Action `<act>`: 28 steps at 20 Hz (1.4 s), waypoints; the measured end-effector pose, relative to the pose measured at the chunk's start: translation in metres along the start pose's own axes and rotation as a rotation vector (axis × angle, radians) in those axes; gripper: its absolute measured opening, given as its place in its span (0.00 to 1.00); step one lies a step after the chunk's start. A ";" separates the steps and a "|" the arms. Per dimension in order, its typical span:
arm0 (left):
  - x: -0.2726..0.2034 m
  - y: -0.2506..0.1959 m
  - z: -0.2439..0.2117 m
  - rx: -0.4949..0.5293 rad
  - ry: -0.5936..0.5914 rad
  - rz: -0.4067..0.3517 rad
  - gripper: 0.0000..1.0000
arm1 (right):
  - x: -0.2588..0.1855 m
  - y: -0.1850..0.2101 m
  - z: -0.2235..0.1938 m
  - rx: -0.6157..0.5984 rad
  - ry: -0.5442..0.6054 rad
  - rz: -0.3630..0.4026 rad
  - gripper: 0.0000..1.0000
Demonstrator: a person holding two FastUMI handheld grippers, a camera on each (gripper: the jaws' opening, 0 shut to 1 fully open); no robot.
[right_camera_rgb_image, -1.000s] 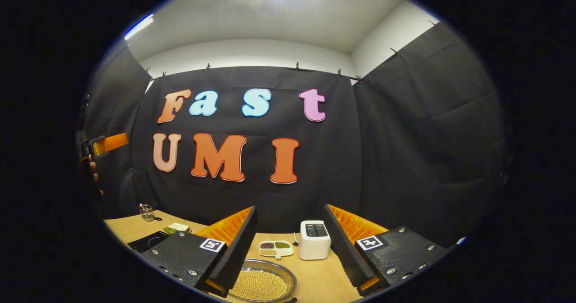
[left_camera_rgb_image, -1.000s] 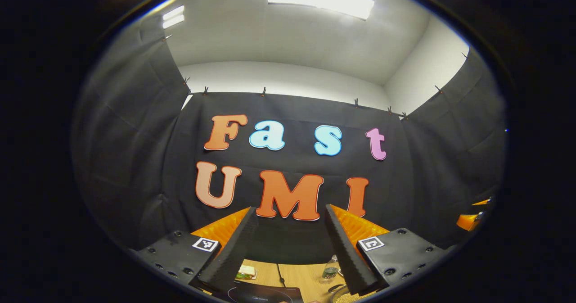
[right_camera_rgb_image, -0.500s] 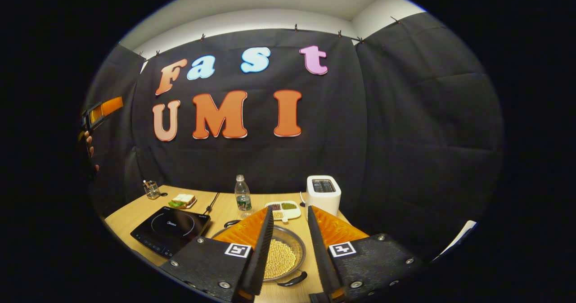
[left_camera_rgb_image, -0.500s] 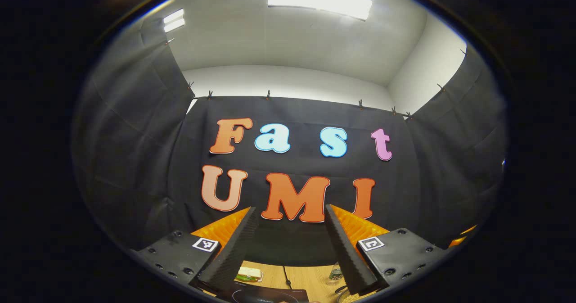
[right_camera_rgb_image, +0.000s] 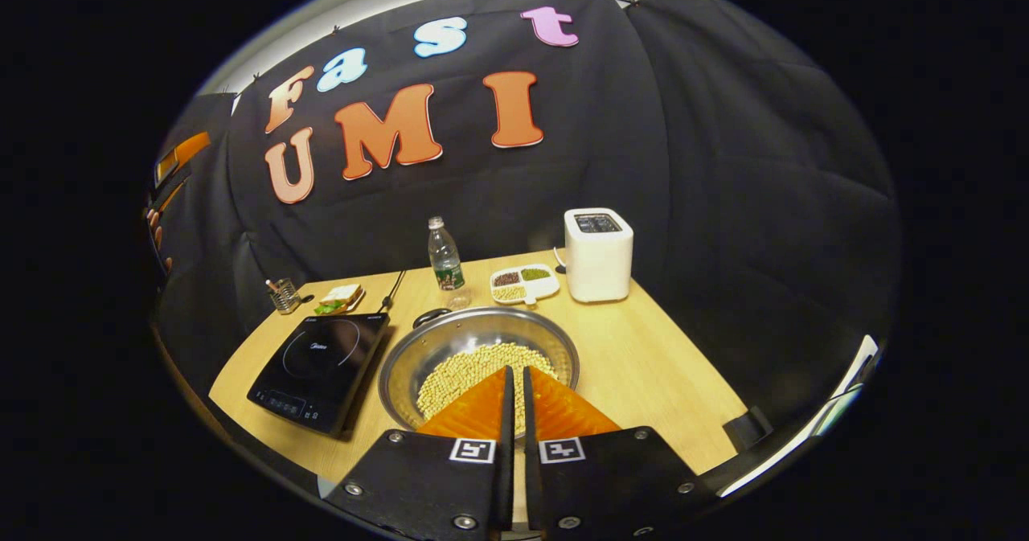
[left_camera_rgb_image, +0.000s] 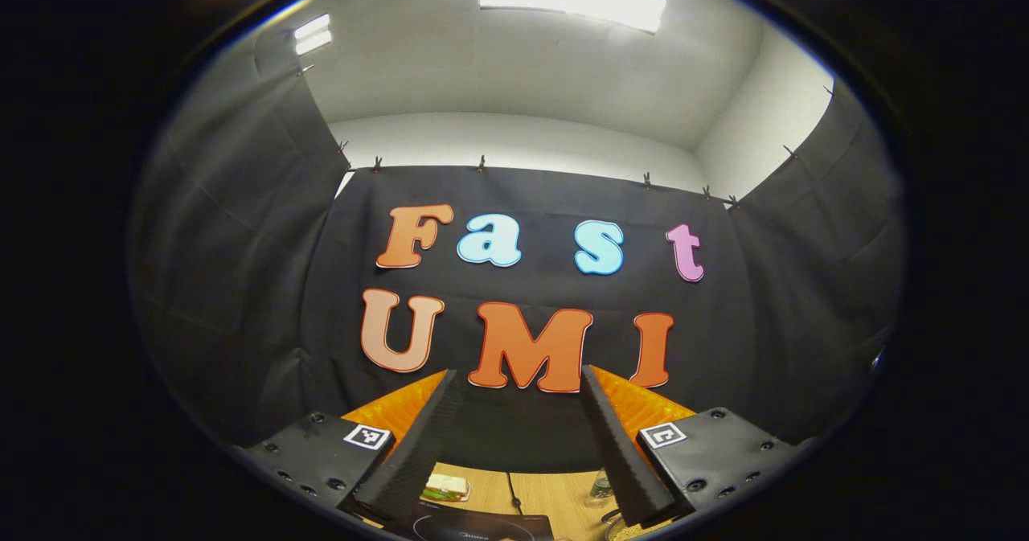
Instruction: First push the handle of the pot to place it horizontally, then grasp the pot with both hands and set it on the induction cooktop.
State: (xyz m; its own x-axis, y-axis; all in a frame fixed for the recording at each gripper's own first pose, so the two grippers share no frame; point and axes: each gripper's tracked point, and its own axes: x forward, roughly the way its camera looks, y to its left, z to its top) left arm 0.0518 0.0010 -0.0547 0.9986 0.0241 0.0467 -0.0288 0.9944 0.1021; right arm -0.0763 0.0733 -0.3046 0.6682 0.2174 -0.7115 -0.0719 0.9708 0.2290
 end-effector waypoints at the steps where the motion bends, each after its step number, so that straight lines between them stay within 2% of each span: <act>1: 0.000 0.001 -0.002 -0.002 0.000 0.001 0.97 | 0.003 -0.002 -0.008 0.009 0.027 0.000 0.06; 5: 0.003 0.003 -0.010 -0.004 0.015 0.006 0.97 | 0.007 -0.004 -0.044 0.097 0.170 0.028 0.05; 9: 0.003 0.008 -0.013 -0.010 0.021 0.017 0.97 | 0.020 -0.018 -0.079 0.161 0.286 -0.002 0.02; 11: 0.003 0.009 -0.015 -0.012 0.027 0.018 0.97 | 0.018 -0.010 -0.087 0.189 0.323 0.034 0.00; 14: 0.003 0.010 -0.019 0.003 0.040 0.022 0.97 | 0.013 0.012 -0.098 0.259 0.396 0.139 0.00; 17: 0.002 0.008 -0.021 0.014 0.048 0.018 0.97 | 0.027 0.008 -0.111 0.266 0.450 0.117 0.00; 19: 0.000 0.011 -0.022 0.022 0.051 0.025 0.97 | 0.030 0.017 -0.113 0.292 0.486 0.145 0.00; 21: 0.000 0.014 -0.023 0.027 0.052 0.032 0.97 | 0.034 0.025 -0.116 0.367 0.538 0.174 0.00; 25: 0.000 0.022 -0.026 0.033 0.059 0.048 0.97 | 0.047 0.023 -0.125 0.440 0.625 0.138 0.00; 28: -0.001 0.024 -0.029 0.033 0.064 0.050 0.97 | 0.050 0.022 -0.131 0.422 0.658 0.118 0.00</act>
State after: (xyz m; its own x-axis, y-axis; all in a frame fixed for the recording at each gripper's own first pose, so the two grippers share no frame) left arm 0.0514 0.0277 -0.0814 0.9966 0.0815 -0.0108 -0.0793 0.9879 0.1336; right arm -0.1411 0.1186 -0.4220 0.0889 0.4597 -0.8836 0.2601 0.8456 0.4661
